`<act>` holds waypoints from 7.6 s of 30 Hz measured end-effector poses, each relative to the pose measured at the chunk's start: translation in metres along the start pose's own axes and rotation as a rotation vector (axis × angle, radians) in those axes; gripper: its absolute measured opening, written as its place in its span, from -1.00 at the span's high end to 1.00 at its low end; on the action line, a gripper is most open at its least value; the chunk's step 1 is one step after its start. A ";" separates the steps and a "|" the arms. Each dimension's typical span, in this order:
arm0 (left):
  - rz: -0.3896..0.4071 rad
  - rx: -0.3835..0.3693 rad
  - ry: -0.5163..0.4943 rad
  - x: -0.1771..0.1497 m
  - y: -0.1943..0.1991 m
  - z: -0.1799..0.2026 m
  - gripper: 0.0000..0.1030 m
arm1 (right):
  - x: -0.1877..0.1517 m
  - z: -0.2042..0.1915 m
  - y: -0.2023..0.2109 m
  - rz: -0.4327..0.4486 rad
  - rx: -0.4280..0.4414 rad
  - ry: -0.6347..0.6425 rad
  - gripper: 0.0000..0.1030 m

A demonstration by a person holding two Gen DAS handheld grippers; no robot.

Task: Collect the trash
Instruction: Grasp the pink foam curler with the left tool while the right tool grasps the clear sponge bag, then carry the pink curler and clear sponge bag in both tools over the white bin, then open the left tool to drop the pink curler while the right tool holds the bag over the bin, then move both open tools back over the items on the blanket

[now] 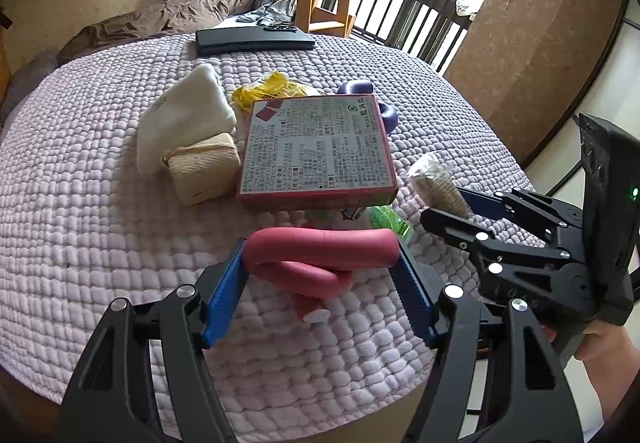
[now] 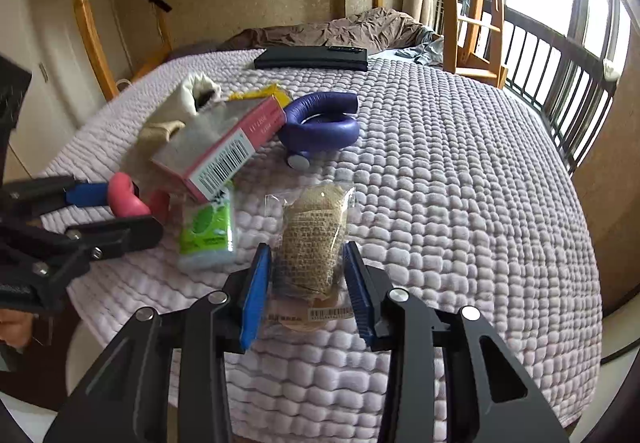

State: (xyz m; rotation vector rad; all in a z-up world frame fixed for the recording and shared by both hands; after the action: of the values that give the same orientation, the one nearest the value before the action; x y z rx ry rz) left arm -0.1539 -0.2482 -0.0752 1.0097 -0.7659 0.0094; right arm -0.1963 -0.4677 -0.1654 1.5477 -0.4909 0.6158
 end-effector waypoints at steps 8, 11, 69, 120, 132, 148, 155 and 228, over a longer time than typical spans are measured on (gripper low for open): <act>0.006 0.006 -0.009 -0.007 0.017 -0.003 -0.37 | -0.007 -0.007 0.020 0.003 0.040 -0.076 0.28; 0.001 -0.003 -0.003 -0.011 0.021 -0.004 -0.37 | -0.012 -0.009 0.026 -0.001 0.062 -0.112 0.28; -0.076 0.011 -0.081 -0.093 0.093 -0.003 -0.37 | -0.093 -0.098 0.103 -0.090 0.095 -0.085 0.28; -0.233 0.068 -0.090 -0.156 0.043 -0.008 -0.37 | -0.148 -0.107 0.068 -0.237 0.102 -0.050 0.28; -0.256 0.079 -0.092 -0.165 0.022 -0.009 -0.37 | -0.149 -0.115 0.054 -0.260 0.106 -0.046 0.28; -0.272 0.083 -0.102 -0.165 0.005 -0.001 -0.37 | -0.155 -0.114 0.039 -0.279 0.115 -0.048 0.28; -0.277 0.086 -0.106 -0.166 -0.004 -0.001 -0.37 | -0.158 -0.113 0.033 -0.287 0.115 -0.051 0.28; 0.086 -0.102 -0.010 0.011 0.073 0.002 -0.97 | -0.055 -0.100 0.056 0.037 -0.039 0.151 -0.91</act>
State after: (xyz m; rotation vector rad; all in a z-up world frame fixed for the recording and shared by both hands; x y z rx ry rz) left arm -0.1720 -0.2127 -0.0136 0.8804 -0.8108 0.0388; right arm -0.2835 -0.3751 -0.1566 1.4458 -0.4156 0.7412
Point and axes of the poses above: each gripper's, at about its wrist camera, not at the fingertips, and y roughly against the way its jaws point, z to its right, x to its top, the point moved 10 cm from there along -y, roughly the way its jaws point, and after that the axes turned 3 degrees about -x, right-handed, at the moved point
